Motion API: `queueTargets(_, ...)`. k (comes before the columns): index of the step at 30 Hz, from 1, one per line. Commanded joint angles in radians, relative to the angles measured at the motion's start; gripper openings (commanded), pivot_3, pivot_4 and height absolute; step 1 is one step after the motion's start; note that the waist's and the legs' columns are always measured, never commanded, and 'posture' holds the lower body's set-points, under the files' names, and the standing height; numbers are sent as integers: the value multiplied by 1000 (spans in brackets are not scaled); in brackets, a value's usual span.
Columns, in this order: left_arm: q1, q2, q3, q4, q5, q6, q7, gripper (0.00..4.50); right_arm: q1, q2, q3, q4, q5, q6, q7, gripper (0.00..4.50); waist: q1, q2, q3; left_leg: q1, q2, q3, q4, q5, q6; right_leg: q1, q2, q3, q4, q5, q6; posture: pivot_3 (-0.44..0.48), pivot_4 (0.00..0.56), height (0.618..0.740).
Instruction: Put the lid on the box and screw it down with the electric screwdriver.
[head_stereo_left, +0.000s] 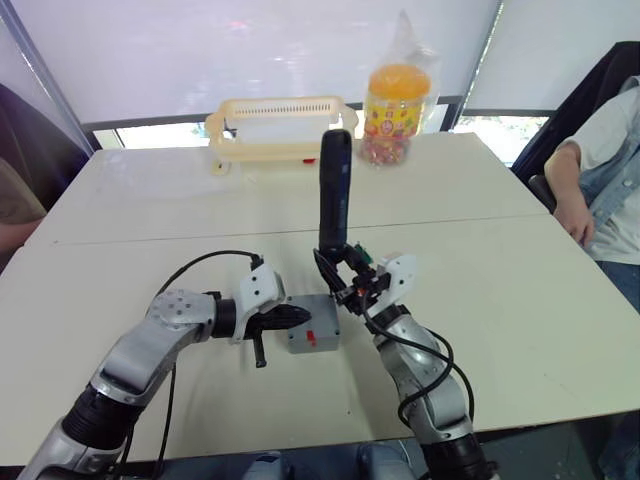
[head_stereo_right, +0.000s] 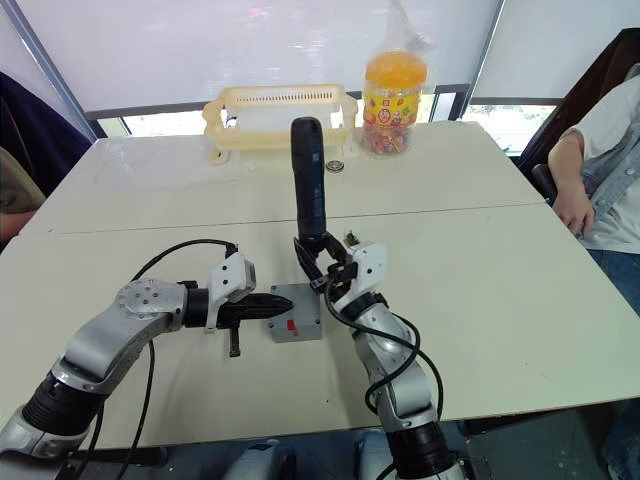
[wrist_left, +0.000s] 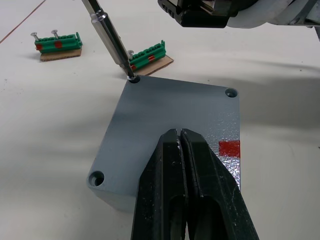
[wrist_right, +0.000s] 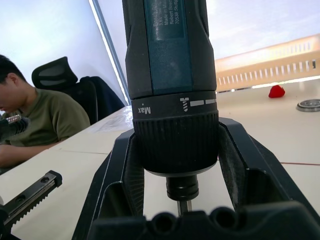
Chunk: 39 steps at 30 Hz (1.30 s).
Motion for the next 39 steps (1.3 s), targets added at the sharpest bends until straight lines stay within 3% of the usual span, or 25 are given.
queueTargets(1,12,22,-16,5,12,36,-9,43,6,-3,16,-10,-23,-59,10,1642,0,0,0,0,0,0,0,0,0,0,0,0,0,0,0,0,150,740)
queueTargets(15,8,52,-10,5,8,50,-33,43,50,-35,32,27,-50,-144,44,1642,0,0,-3,2,0,0,0,0,0,2,0,0,-1,0,0,0,150,740)
queueTargets(39,20,67,2,-15,2,65,-32,43,2,-28,22,186,-83,-288,41,1642,-1,0,-7,7,1,0,-1,0,0,7,1,0,-1,0,0,0,150,740)
